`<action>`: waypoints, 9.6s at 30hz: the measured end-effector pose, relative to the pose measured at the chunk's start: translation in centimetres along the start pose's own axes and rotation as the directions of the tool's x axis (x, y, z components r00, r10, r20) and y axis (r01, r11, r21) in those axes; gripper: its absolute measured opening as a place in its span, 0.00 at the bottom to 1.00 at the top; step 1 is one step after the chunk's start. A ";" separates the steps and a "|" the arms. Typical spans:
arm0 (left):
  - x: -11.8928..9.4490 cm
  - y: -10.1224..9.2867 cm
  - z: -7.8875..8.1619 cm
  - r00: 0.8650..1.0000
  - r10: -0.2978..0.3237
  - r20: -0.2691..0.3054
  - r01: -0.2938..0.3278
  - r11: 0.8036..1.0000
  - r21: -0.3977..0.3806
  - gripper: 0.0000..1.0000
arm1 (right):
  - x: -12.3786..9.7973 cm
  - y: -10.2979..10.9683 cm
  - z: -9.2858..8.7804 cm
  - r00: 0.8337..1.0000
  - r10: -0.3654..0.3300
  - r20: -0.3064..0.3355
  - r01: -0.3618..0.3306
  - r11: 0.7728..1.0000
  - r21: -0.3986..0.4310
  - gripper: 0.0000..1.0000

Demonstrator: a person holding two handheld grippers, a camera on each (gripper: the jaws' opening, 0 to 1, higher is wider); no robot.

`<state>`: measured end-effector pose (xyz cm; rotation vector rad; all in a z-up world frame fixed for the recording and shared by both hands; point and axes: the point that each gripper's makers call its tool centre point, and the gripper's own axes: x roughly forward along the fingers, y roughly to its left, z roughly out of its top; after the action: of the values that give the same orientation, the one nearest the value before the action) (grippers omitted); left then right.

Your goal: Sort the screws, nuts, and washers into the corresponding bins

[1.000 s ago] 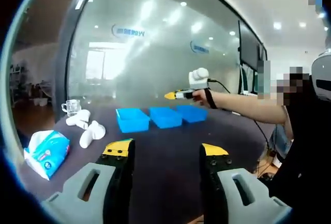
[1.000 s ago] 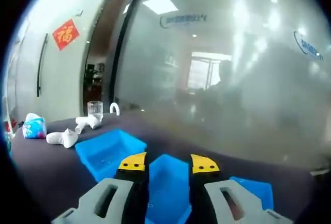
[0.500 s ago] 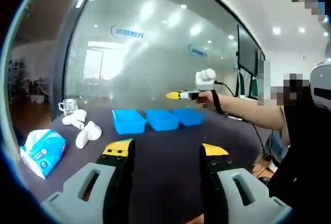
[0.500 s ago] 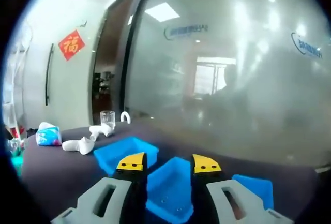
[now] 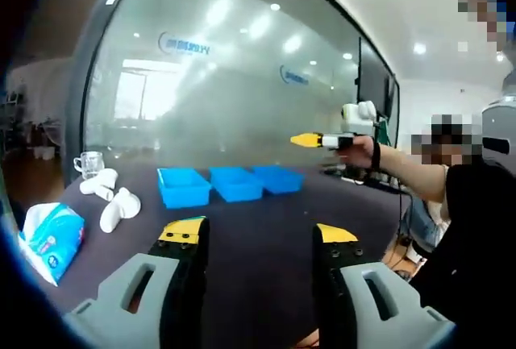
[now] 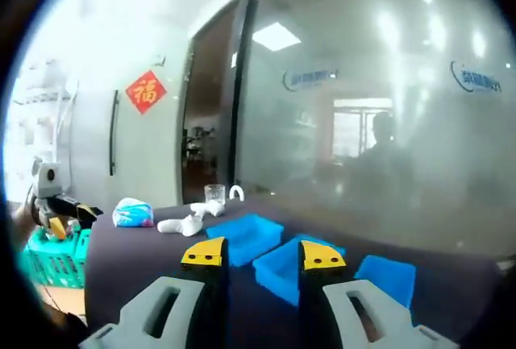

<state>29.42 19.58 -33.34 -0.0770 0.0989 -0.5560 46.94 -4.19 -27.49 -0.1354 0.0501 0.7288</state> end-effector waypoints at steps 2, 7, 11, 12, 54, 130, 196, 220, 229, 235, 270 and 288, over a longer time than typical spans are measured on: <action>0.3 -0.1 0.1 1.000 -0.007 0.000 0.007 1.000 0.006 0.51 | -1.3 0.2 -0.2 1.000 0.018 -0.001 -0.018 1.000 0.020 0.30; 1.0 -0.9 0.4 0.999 -0.045 -0.010 0.046 0.998 0.048 0.52 | -3.9 1.6 -1.6 0.998 0.057 -0.022 -0.056 0.998 0.033 0.30; 1.5 -1.9 0.4 0.995 -0.097 -0.016 0.098 0.993 0.070 0.52 | -5.4 2.7 -3.8 0.991 0.115 -0.075 -0.113 0.993 0.028 0.30; 1.6 -2.2 0.4 0.993 -0.113 -0.021 0.114 0.990 0.076 0.52 | -5.7 3.0 -4.3 0.988 0.129 -0.089 -0.126 0.991 0.039 0.30; 2.9 -3.5 -2.9 0.971 -0.164 -0.173 0.179 0.981 0.074 0.52 | -7.3 0.8 -10.9 0.790 0.221 -0.572 -0.321 0.944 -0.079 0.25; 1.3 -3.4 -2.8 0.978 -0.111 -0.176 0.129 0.987 0.093 0.50 | -3.0 1.5 -18.2 0.430 0.294 -0.854 -0.570 0.822 -0.004 0.00; 0.7 -2.6 -1.0 0.993 -0.068 -0.100 0.076 0.993 0.086 0.50 | -5.1 6.4 -8.9 0.897 0.266 -0.354 -0.357 0.907 -0.222 0.01; 0.2 -1.5 0.1 0.998 -0.014 -0.056 0.017 0.998 0.064 0.49 | -6.9 3.3 -6.9 0.994 -0.100 0.043 0.103 0.991 -0.088 0.01; 0.1 -1.0 0.2 0.999 0.015 -0.039 -0.012 0.998 0.067 0.49 | -5.9 3.5 -5.3 0.986 -0.143 0.086 0.146 0.989 -0.031 0.01; -0.3 -0.6 0.5 0.999 0.033 -0.020 -0.032 0.998 0.051 0.49 | -3.3 2.7 -3.3 0.983 -0.152 0.101 0.157 0.987 -0.039 0.01; -2.5 0.9 1.2 0.994 0.107 0.020 -0.108 0.993 0.053 0.49 | 12.6 -5.1 -3.3 0.954 -0.297 -0.033 0.298 0.954 0.032 0.02; -3.0 0.9 1.4 0.992 0.125 0.025 -0.126 0.991 0.052 0.49 | 15.5 -4.4 -3.7 0.963 -0.262 -0.060 0.262 0.965 -0.019 0.24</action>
<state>27.53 22.04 -31.83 -0.0240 0.0672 -0.4318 61.42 2.32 -32.13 -0.1713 0.0858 0.4601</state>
